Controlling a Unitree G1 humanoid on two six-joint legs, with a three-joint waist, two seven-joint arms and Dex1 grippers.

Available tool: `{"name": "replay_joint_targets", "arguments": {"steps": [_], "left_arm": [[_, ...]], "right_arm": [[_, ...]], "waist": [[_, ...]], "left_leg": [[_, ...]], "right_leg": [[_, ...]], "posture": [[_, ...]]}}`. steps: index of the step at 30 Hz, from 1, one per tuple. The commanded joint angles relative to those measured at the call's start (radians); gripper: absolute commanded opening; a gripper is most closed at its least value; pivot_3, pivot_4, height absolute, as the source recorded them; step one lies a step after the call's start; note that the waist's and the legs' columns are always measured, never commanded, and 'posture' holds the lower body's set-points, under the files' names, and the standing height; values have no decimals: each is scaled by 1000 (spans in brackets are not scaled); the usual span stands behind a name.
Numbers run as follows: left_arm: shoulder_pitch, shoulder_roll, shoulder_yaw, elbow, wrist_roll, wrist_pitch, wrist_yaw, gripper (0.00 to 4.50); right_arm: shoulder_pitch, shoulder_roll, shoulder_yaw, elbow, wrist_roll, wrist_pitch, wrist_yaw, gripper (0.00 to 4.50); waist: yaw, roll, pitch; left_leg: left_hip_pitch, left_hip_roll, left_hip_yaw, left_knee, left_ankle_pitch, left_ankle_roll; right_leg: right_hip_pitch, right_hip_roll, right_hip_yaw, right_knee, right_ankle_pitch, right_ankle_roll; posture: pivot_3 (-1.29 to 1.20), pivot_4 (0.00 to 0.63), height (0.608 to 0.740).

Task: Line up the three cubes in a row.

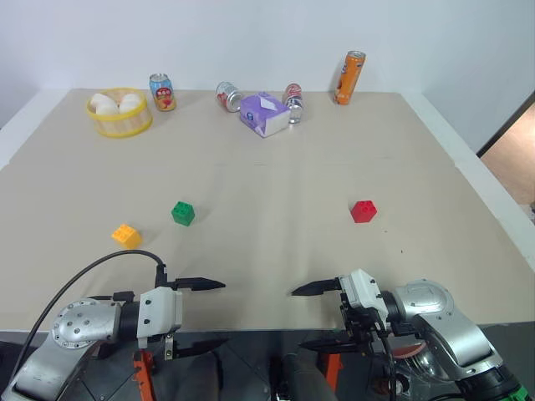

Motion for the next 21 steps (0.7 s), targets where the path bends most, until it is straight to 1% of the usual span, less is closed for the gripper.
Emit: {"name": "replay_joint_targets", "arguments": {"steps": [1, 5, 21], "left_arm": [[-5, -7, -18, 1, 10, -52, -26, 4453], [-8, -15, -40, 45, 18, -112, -67, 4453], [-18, -32, -50, 73, 3, -116, -88, 4453]], "right_arm": [[12, -11, -24, -18, 10, -11, 2, 4500], [29, -15, -30, -30, 16, -6, -1, 4500], [48, -8, -39, -66, 33, 28, -43, 4500]], "waist": [[0, 0, 0], [0, 0, 0], [0, 0, 0]], "left_leg": [[0, 0, 0, 0, 0, 0], [1, 0, 1, 0, 0, 0], [1, 0, 3, 0, 0, 0]], "right_leg": [[0, 0, 0, 0, 0, 0], [1, 0, 1, 0, 0, 0], [1, 0, 3, 0, 0, 0]], "posture": [[0, 150, 740], [0, 150, 740], [0, 150, 740]]}}
